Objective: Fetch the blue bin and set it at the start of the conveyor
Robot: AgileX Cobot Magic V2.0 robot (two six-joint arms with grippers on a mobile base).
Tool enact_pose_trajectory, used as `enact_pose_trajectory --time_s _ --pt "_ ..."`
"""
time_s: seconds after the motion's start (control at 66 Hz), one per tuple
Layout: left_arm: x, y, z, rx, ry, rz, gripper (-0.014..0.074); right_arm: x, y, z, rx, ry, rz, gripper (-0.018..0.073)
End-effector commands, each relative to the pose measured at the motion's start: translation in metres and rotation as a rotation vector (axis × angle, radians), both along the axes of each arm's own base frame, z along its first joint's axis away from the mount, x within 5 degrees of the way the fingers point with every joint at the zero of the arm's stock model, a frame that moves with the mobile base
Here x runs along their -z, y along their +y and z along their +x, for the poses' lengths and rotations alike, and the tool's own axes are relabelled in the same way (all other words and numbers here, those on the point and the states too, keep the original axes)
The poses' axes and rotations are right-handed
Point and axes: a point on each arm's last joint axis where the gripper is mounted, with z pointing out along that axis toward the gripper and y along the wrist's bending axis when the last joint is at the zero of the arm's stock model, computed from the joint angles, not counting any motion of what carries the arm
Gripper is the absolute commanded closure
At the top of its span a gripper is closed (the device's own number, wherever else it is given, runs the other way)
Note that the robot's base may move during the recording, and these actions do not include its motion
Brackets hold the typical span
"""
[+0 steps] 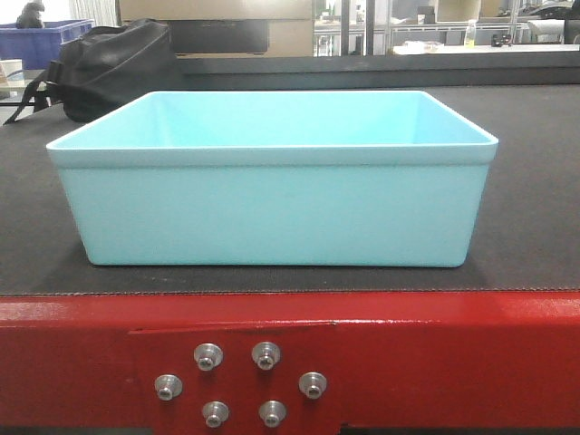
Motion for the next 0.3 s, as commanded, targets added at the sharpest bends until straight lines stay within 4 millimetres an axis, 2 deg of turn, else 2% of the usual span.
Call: enact_pose_trajectory --time_s 0.0,0.288 --pt "-0.0029 0.0003 -0.0007 -0.006 -0.029 0.013 0.0707 -0.0017 -0.0004 -0.0008 0.008 -0.020 -0.009 0.0725" --pt "-0.0029 0.0003 -0.0007 -0.006 -0.029 0.013 0.0707 -0.0017 -0.0004 -0.0008 0.008 -0.020 -0.009 0.0725"
